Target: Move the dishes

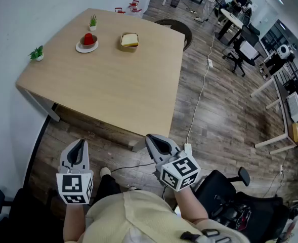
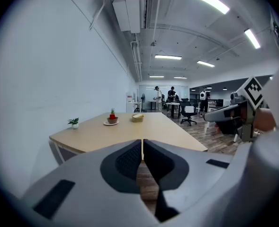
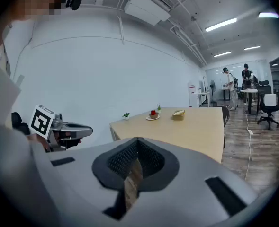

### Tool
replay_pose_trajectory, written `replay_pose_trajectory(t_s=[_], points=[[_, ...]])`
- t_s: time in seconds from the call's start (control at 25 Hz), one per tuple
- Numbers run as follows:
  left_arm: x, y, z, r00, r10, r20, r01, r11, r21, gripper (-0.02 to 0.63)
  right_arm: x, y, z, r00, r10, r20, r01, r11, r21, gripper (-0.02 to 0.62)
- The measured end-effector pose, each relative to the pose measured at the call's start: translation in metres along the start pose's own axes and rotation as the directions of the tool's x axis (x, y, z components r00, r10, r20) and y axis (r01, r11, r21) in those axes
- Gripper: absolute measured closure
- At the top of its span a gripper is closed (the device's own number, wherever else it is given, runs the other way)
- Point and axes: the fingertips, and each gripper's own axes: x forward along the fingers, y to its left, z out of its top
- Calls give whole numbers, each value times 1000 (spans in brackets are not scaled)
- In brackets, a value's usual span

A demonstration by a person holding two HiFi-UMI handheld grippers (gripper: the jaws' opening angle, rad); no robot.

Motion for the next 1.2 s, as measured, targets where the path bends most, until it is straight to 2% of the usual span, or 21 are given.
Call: replay_pose_trajectory(t_s=[0.16,0.4,0.56,0.64,0.8,1.0,1.2], points=[[12,17,0,999,-50,0,50,998,-28,581,24,-2,0,1000,-27,-14,27,999,39,580],[30,47,-1,994,-112,-16,111,992,-61,581,62,8,9,1000,-5,6,4,996,88,579],[45,68,5,992,-128,-9,127,990,-55,581,83,6,17,1000,-14,20,12,995,97,578],[57,73,8,991,-135,-2,135,987,-90,581,91,0,22,1000,-18,18,16,996,89,578],[76,65,11,988,-154,3,152,973,-171,581,97,-17,24,1000,-15,3,14,996,92,578],[106,50,17,986,-167,21,167,958,-235,581,110,-43,32,999,38,19,-39,994,97,578],[122,25,34,992,-127,25,129,973,-192,581,101,-58,42,994,109,17,-110,991,71,578]])
